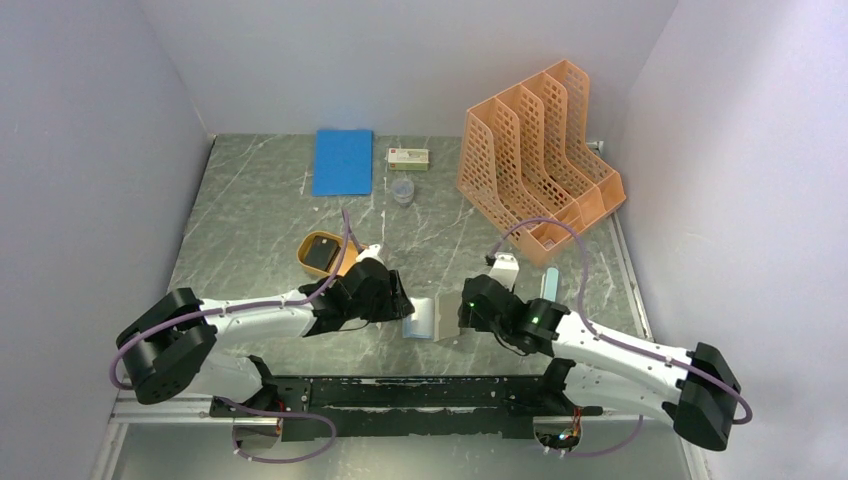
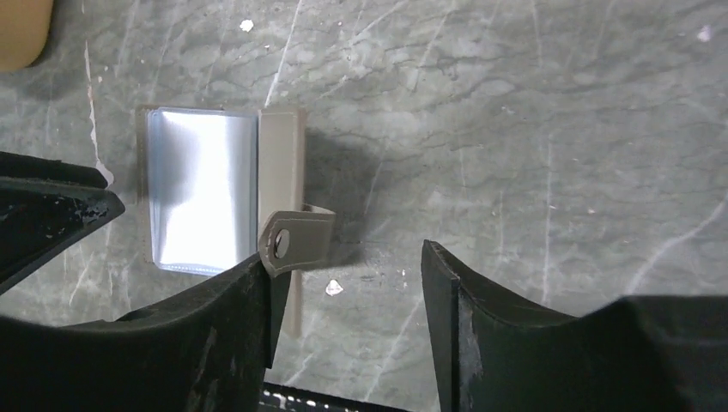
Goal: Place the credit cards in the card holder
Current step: Open the card holder at the center of the board.
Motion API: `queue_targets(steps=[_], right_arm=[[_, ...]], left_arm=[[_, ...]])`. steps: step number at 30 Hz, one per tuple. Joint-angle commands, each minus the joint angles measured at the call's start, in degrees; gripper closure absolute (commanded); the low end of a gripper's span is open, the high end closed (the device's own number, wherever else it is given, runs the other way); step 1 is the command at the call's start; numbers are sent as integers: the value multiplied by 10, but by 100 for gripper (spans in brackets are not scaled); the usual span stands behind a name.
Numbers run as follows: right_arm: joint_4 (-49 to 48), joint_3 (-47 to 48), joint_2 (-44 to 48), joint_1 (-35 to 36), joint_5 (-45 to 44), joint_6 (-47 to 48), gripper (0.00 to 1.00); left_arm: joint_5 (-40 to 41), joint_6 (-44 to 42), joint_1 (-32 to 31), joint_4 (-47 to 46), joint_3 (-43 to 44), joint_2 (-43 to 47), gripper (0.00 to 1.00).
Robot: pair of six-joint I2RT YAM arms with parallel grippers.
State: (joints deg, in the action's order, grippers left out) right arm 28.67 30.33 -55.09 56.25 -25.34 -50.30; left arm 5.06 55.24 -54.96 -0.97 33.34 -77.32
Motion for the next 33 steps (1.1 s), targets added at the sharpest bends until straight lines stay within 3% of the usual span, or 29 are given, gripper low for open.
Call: queue_targets(steps=[1,5,9,13,18,21,25,33], right_arm=[[69,45,41,-3,-33,-9,38],[92,94,75,-2,-13,24,39],[16,111,99,-1,95,76,44],[-54,132,42,-2,194,98,50],[-103,132,-37,2,244,101,61],[-111,130,-59,10,242,101,62],[-63,131,-81,17,185,106,49],[-48,73,-120,17,142,90,50]], left_arm=[[-5,-9,-2,-4,7,18,45],[3,-10,-2,7,0,39,44],[10,-11,-2,9,-5,54,44],[23,-10,-2,38,-13,68,45],[39,0,-1,50,-32,89,45],[44,3,0,53,-37,99,45],[43,1,0,49,-34,95,45],[33,3,0,39,-32,79,46]])
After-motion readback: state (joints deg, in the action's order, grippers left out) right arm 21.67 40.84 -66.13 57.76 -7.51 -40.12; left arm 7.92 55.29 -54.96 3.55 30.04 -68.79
